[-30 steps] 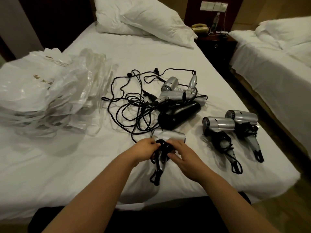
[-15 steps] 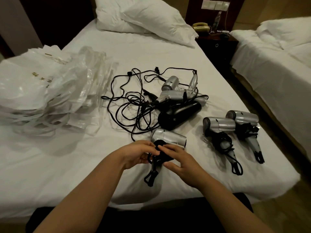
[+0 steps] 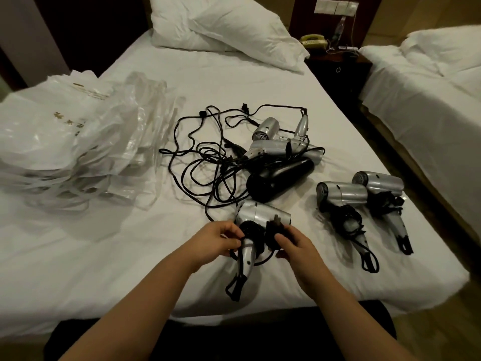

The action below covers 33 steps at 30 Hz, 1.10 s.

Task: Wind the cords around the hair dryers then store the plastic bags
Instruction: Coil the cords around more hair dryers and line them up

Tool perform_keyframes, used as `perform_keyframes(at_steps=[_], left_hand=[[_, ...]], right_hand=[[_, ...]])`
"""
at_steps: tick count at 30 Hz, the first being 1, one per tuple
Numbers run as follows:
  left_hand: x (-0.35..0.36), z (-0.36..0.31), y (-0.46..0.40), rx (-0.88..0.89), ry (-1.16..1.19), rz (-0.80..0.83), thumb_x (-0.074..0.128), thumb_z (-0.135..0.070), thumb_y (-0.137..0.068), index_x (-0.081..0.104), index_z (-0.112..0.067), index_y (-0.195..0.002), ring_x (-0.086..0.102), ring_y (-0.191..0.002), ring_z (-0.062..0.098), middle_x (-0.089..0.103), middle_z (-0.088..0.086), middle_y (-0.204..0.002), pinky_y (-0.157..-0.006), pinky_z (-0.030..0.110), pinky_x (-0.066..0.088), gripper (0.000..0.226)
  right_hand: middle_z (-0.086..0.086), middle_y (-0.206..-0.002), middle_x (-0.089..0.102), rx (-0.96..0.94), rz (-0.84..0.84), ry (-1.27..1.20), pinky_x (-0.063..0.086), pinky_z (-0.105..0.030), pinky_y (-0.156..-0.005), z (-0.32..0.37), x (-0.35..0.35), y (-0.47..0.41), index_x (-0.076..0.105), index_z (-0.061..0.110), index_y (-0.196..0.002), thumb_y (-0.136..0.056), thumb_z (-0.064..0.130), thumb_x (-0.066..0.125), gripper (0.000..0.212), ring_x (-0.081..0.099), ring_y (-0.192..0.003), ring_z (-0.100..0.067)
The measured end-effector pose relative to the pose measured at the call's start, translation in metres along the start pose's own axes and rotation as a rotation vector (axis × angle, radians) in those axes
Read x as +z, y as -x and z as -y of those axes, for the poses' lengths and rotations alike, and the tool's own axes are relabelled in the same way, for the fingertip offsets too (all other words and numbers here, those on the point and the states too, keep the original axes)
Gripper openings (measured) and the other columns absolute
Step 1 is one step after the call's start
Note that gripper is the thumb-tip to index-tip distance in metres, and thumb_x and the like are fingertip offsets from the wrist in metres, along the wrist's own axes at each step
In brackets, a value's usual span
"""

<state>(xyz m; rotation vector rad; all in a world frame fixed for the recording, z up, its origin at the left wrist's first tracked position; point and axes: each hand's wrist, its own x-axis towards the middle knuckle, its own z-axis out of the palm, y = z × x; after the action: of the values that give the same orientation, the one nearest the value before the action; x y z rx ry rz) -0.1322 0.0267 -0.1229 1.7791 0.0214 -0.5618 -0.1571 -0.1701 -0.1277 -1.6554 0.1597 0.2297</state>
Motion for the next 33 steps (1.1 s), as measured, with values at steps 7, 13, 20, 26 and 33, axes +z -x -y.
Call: perform_keyframes(at_steps=[7,13,20,26,33], left_hand=[[0.025,0.033,0.010,0.128,-0.224,-0.364,0.063,0.000,-0.083,0.060,-0.024,-0.080,0.062,-0.070,0.010,0.061,-0.006,-0.083,-0.068,0.017,0.050,0.024],[0.036,0.042,0.013,0.160,-0.404,-0.470,0.064,-0.017,-0.086,0.054,-0.025,-0.089,0.060,-0.081,0.011,0.057,-0.013,-0.085,-0.076,0.030,0.051,0.013],[0.048,0.052,0.012,0.175,-0.329,-0.533,0.067,-0.015,-0.084,0.057,-0.016,-0.095,0.059,-0.087,0.012,0.059,-0.004,-0.093,-0.079,0.027,0.049,0.015],[0.047,0.054,0.010,0.137,-0.305,-0.461,0.066,-0.017,-0.086,0.053,-0.019,-0.085,0.053,-0.075,0.012,0.055,-0.008,-0.078,-0.066,0.017,0.038,0.013],[0.032,0.027,0.009,0.146,-0.129,-0.269,0.058,-0.016,-0.092,0.052,-0.024,-0.071,0.051,-0.069,0.011,0.055,-0.006,-0.069,-0.067,0.023,0.039,0.022]], right_hand=[[-0.004,-0.105,0.065,0.053,-0.057,-0.230,0.053,-0.021,-0.070,-0.009,0.006,-0.003,0.062,0.020,-0.100,-0.092,-0.003,0.049,0.027,0.064,-0.094,-0.015],[-0.003,-0.114,0.061,0.066,-0.051,-0.187,0.052,-0.023,-0.073,-0.010,0.007,0.002,0.058,0.026,-0.102,-0.096,0.004,0.046,0.026,0.064,-0.101,-0.017],[0.001,-0.098,0.064,0.059,-0.063,-0.058,0.045,-0.021,-0.062,-0.012,0.010,0.007,0.055,0.024,-0.111,-0.099,0.010,0.042,0.023,0.058,-0.065,-0.011],[-0.004,-0.097,0.065,0.081,-0.061,-0.086,0.047,-0.022,-0.062,-0.017,0.015,0.008,0.056,0.019,-0.115,-0.099,0.010,0.040,0.024,0.058,-0.067,-0.016],[-0.007,-0.098,0.065,0.033,-0.082,0.035,0.048,-0.022,-0.066,-0.023,0.010,0.010,0.050,0.021,-0.125,-0.100,0.015,0.039,0.028,0.061,-0.072,-0.013]])
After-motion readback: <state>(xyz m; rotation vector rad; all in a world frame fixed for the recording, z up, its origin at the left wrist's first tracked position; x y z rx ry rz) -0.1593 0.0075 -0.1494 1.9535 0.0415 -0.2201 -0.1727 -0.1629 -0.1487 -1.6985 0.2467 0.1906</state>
